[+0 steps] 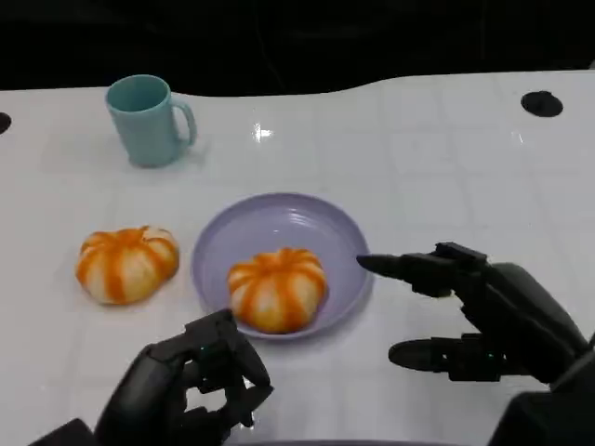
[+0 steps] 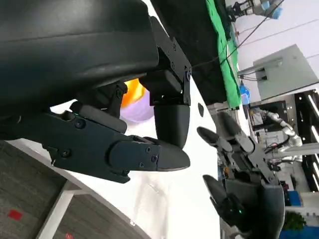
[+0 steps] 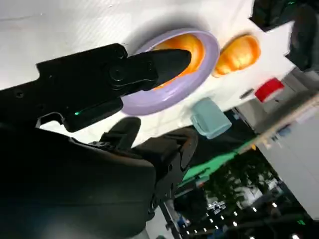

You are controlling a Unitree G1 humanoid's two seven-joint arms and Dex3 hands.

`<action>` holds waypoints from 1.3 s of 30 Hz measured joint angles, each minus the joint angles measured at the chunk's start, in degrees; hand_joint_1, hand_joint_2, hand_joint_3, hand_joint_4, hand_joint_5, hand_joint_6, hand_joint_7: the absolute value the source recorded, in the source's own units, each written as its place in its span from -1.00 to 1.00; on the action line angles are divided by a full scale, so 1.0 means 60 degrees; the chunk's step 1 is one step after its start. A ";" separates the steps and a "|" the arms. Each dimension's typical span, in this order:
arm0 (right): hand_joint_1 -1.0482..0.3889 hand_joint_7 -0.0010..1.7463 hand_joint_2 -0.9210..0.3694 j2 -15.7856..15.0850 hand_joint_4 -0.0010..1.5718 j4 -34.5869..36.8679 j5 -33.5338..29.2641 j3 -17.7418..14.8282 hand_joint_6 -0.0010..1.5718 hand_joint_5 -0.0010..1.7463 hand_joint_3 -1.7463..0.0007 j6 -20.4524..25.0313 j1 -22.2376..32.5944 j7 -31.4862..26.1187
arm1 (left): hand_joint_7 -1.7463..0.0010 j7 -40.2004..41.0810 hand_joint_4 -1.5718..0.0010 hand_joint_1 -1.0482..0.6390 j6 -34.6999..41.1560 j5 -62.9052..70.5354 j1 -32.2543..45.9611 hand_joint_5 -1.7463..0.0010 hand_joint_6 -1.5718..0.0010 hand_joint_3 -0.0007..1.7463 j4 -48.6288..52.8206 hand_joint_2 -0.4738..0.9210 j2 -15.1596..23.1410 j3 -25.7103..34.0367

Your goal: Grasp the bread from the table and place it into the plate.

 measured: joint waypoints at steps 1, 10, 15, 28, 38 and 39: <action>0.30 -0.15 -0.87 0.0017 -0.16 0.0000 0.0072 -0.0113 -0.03 0.42 0.79 -0.0205 0.0156 -0.0174 | -0.79 0.0000 0.15 -0.39 -0.0001 0.0000 0.0002 -1.00 0.25 -0.63 0.0010 1.00 0.0003 0.0004; 0.44 0.58 -0.08 0.0035 -0.10 -0.0174 0.0264 -0.0601 -0.16 1.00 -0.40 -0.0767 0.1259 -0.0588 | -0.79 -0.0002 0.14 -0.39 -0.0001 -0.0018 0.0006 -1.00 0.23 -0.64 0.0072 1.00 0.0019 0.0009; 0.41 0.62 -0.06 -0.0100 -0.10 -0.0722 0.0152 -0.0826 -0.16 1.00 -0.44 -0.0751 0.1866 -0.0572 | -0.78 -0.0011 0.14 -0.40 -0.0021 -0.0020 0.0001 -1.00 0.23 -0.63 0.0098 1.00 0.0032 0.0013; 0.42 0.67 -0.02 -0.0065 -0.09 -0.0660 -0.0802 -0.0841 -0.21 1.00 -0.42 -0.0956 0.2254 -0.1172 | -0.76 -0.0051 0.15 -0.38 -0.0062 -0.0216 -0.0008 -1.00 0.23 -0.64 0.0163 1.00 0.0145 0.0061; 0.42 0.63 -0.01 -0.0060 -0.09 0.0015 -0.1053 -0.0823 -0.18 0.99 -0.40 -0.1274 0.2151 -0.1512 | -0.76 -0.0054 0.16 -0.37 -0.0103 -0.0219 -0.0023 -1.00 0.24 -0.64 0.0356 1.00 0.0194 0.0118; 0.43 0.63 -0.01 -0.0057 -0.09 0.0041 -0.1068 -0.0816 -0.17 0.99 -0.40 -0.1283 0.2145 -0.1550 | -0.75 -0.0056 0.16 -0.37 -0.0106 -0.0222 -0.0023 -1.00 0.24 -0.64 0.0379 1.00 0.0203 0.0128</action>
